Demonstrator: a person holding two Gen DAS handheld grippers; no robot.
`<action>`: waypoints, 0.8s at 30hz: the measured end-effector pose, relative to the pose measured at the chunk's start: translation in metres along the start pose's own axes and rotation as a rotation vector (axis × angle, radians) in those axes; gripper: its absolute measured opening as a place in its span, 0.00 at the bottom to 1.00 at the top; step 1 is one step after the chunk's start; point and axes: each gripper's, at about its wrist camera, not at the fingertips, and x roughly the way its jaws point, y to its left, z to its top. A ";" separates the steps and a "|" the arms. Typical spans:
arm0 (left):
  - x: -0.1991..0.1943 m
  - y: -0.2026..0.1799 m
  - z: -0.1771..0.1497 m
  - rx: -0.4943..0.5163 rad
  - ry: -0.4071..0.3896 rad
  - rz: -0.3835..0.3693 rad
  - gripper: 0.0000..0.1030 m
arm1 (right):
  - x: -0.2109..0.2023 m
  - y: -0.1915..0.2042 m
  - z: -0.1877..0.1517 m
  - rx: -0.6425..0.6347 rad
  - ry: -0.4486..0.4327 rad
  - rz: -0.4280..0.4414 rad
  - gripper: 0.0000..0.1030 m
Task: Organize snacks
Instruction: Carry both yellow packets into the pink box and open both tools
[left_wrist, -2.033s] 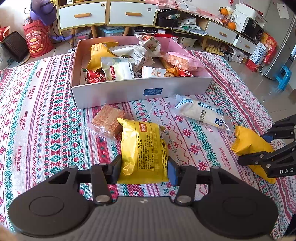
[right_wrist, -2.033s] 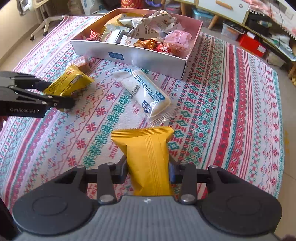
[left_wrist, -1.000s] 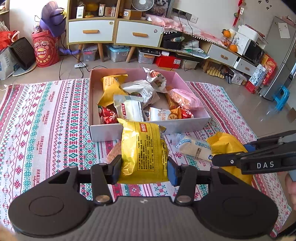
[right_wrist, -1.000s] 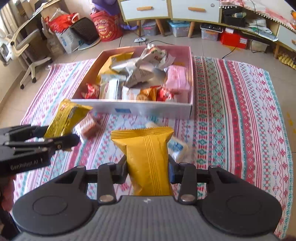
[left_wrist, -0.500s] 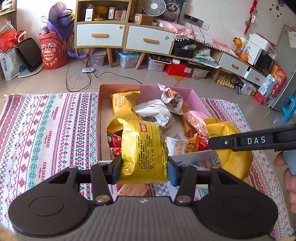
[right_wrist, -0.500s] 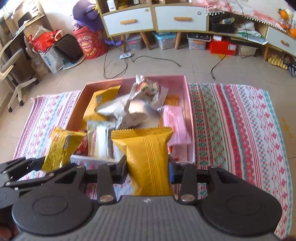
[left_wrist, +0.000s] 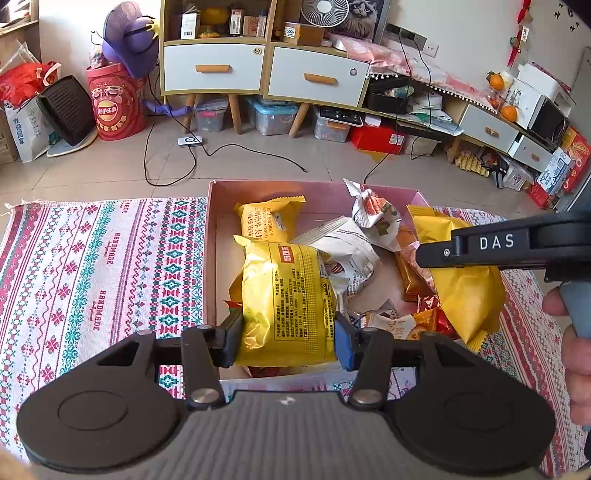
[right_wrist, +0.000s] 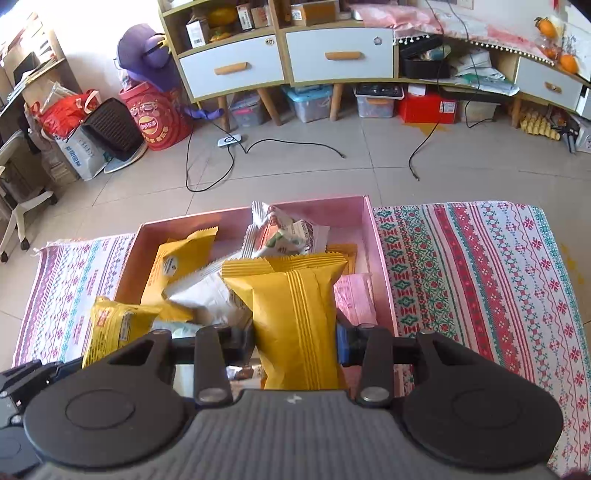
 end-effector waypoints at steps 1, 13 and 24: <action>0.003 0.000 0.001 0.004 0.004 0.004 0.54 | 0.001 0.001 0.001 0.003 -0.003 -0.001 0.36; 0.011 0.001 0.002 0.003 0.006 0.014 0.61 | 0.004 0.007 0.006 -0.006 -0.040 0.004 0.45; 0.003 -0.003 0.001 0.023 -0.004 0.046 0.91 | -0.013 0.010 0.006 -0.027 -0.079 0.001 0.82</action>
